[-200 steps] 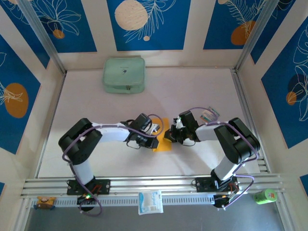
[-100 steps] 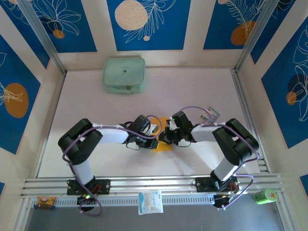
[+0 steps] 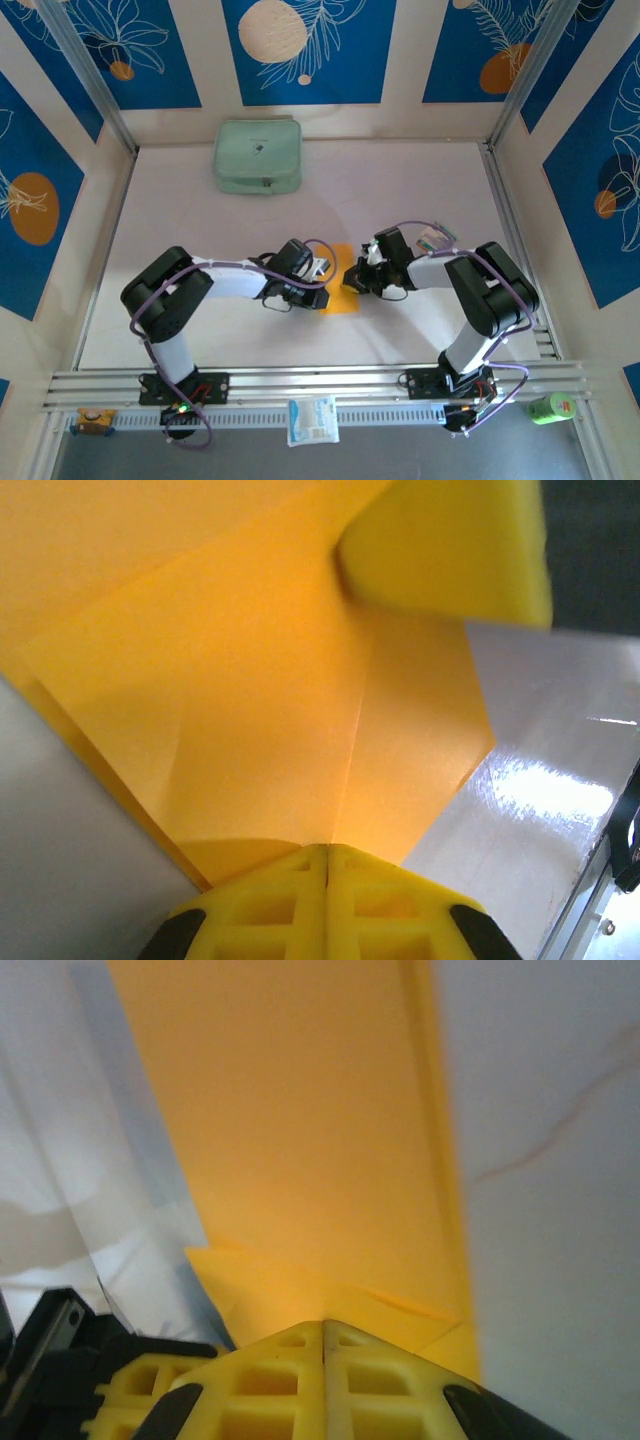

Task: Fold a paper plane with a square sheet of paper (pick it up from the middle)
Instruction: Fold the triangle a second time at the center of the table, then turn over the paper at the center of the table.

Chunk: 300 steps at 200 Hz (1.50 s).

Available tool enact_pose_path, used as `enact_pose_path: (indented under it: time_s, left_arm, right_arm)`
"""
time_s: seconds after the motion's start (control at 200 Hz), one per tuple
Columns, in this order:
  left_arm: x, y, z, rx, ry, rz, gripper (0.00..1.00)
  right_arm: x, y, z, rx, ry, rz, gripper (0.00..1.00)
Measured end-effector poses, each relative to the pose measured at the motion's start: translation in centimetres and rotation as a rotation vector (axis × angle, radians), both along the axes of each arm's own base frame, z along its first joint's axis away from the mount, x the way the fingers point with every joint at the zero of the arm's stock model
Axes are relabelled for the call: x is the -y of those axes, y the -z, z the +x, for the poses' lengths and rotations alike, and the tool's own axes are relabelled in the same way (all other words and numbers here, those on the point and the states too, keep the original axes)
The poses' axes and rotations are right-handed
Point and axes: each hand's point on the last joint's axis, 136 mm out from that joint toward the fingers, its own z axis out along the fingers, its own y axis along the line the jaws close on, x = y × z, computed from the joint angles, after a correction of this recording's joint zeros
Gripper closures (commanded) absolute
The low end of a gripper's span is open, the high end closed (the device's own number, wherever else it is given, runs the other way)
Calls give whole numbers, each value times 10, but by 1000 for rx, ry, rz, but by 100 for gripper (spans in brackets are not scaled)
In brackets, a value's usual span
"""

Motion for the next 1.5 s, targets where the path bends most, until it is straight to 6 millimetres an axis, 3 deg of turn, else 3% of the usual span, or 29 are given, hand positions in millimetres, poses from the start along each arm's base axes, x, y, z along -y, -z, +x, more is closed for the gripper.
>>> enact_pose_path:
  time_s: [0.435,0.53,0.675,0.825,1.08,1.5]
  left_arm:
    - [1,0,0,4,1,-8,99]
    - [1,-1,0,0,-4,-9,98]
    - [-3,-2,-3,-13,-14,8,90]
    - [-7,-13,-3,-10,-10,37,86]
    - [8,-47,31,84,0,4,86]
    - [-7,-9,33,43,12,114,92]
  right_arm:
    - [34,-1,28,8,107,-60,98]
    - [35,-12,28,30,110,-63,97]
    - [32,-44,28,114,106,-43,92]
    - [27,-62,11,154,98,-28,82]
    - [29,-36,-39,49,81,-69,72]
    - [16,-30,-59,-4,52,-88,64]
